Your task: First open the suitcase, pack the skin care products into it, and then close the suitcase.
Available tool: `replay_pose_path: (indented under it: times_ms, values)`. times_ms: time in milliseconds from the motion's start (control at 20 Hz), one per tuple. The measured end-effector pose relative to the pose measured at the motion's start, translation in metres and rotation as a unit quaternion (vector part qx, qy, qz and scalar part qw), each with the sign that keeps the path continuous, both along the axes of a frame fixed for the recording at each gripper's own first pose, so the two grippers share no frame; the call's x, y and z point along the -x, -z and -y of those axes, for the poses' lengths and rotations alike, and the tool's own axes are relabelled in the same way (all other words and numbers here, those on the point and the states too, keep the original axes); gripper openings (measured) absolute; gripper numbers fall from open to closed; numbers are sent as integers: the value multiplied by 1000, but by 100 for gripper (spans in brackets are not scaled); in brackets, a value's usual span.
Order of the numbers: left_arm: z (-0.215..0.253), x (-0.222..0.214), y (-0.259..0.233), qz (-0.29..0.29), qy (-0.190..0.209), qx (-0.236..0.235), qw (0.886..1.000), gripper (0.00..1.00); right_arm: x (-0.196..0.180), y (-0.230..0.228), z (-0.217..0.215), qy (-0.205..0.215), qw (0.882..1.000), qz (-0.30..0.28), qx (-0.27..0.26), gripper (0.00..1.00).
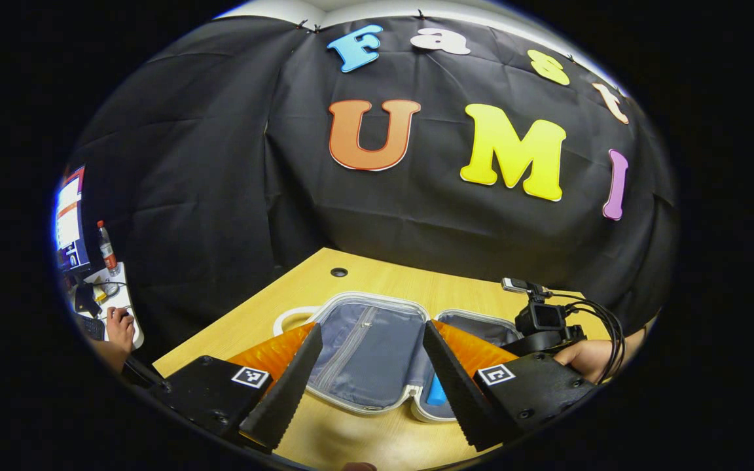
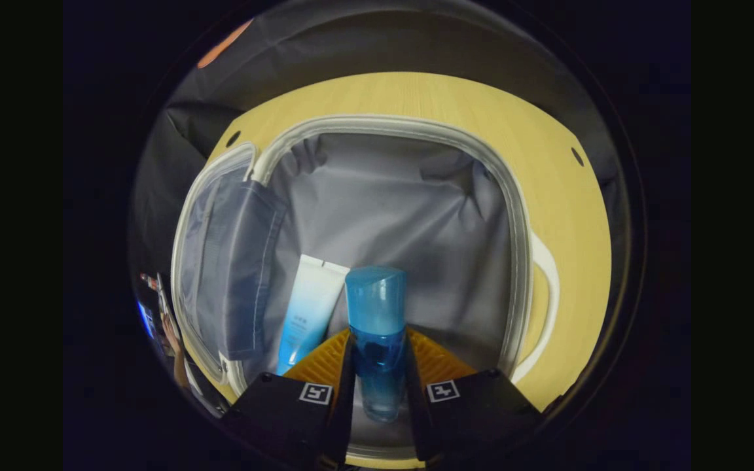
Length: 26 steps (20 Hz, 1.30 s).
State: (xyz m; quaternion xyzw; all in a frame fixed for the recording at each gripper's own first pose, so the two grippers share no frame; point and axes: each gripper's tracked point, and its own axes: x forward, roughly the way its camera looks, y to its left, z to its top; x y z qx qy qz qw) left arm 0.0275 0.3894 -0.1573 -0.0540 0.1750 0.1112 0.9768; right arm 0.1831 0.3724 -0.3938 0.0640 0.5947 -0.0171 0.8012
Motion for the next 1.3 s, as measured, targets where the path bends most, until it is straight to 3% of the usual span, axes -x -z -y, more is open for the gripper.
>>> replay_pose_path:
  times_ms: [300, 400, 500, 700, 900, 1100, 1200, 1300]
  values:
    - [-17, -4, -1, -5, -5, -15, 1000, 99, -4, -9, -1, 3, 1000, 17, -18, 37]
    - [-25, -7, 0, -7, -5, -20, 1000, 99, 0, -16, -2, -8, 1000, 22, -19, 63]
    - [-38, -13, 4, -11, -10, -19, 1000, 99, 2, -27, -1, -22, 999, 37, -17, 73]
    - [-71, -23, 26, -30, -25, 7, 999, 99, 6, -67, 3, -64, 994, 91, -14, 77]
    - [-110, -36, 49, -33, -36, 67, 997, 99, 10, -131, 13, -104, 977, 186, -9, 77]
    - [-151, -48, 88, -51, -49, 147, 987, 99, 29, -202, 39, -127, 949, 287, 25, 79]
    - [-167, -57, 119, -62, -52, 193, 978, 98, 43, -233, 51, -136, 934, 327, 34, 79]
    - [-177, -71, 141, -65, -55, 259, 962, 98, 55, -258, 64, -142, 920, 363, 45, 79]
